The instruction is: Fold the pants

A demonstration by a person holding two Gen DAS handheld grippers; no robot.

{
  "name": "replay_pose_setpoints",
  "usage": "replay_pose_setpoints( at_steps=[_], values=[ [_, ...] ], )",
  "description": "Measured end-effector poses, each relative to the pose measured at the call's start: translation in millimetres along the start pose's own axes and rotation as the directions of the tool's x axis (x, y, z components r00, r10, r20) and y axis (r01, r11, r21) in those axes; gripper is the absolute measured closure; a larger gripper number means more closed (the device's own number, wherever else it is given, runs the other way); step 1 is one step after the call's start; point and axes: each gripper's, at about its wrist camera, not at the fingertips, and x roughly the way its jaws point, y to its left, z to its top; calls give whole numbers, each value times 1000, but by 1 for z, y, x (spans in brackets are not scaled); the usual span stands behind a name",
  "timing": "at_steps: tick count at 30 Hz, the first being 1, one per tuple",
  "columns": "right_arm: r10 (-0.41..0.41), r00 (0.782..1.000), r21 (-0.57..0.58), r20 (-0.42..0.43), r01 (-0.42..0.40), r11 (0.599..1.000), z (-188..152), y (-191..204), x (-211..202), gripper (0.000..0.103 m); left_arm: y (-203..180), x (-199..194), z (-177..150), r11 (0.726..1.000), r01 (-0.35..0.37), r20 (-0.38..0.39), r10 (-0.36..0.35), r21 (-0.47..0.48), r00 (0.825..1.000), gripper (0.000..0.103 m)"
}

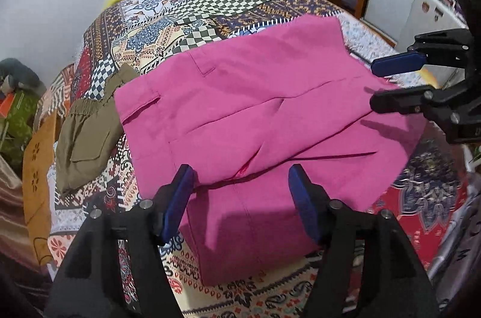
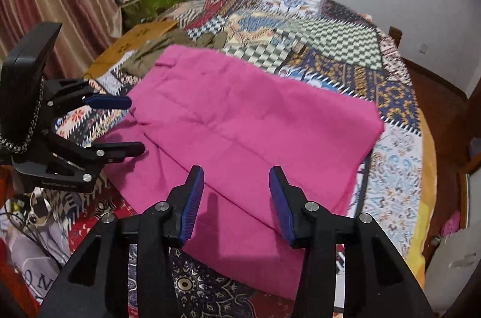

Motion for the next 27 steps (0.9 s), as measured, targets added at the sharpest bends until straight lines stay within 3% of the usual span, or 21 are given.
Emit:
replay_pose_setpoints(
  at_steps=[6, 17, 18, 20, 25, 27],
  values=[
    [12, 997, -55, -70, -16, 998, -3, 9, 23, 62, 5, 4, 12, 1000, 13, 21, -12, -8, 1000, 38],
    [17, 999, -55, -35, -19, 998, 10, 11, 37, 62, 18, 5, 31, 995, 74, 40, -72, -66, 997, 38],
    [26, 999, -48, -27, -27, 998, 11, 11, 37, 64, 17, 5, 31, 995, 78, 40, -75, -64, 996, 38],
    [36, 999, -44, -19, -37, 998, 15, 8, 38, 80, 13, 5, 31, 995, 82, 40, -80, -53, 996, 38],
    [29, 999, -34, 32, -28, 999, 22, 5, 32, 93, 8, 12, 29, 998, 58, 21, -57, -36, 998, 38],
    [26, 998, -23, 57, -25, 999, 24, 2, 27, 94, 8, 15, 28, 998, 53, 15, -52, -36, 999, 38]
  ],
)
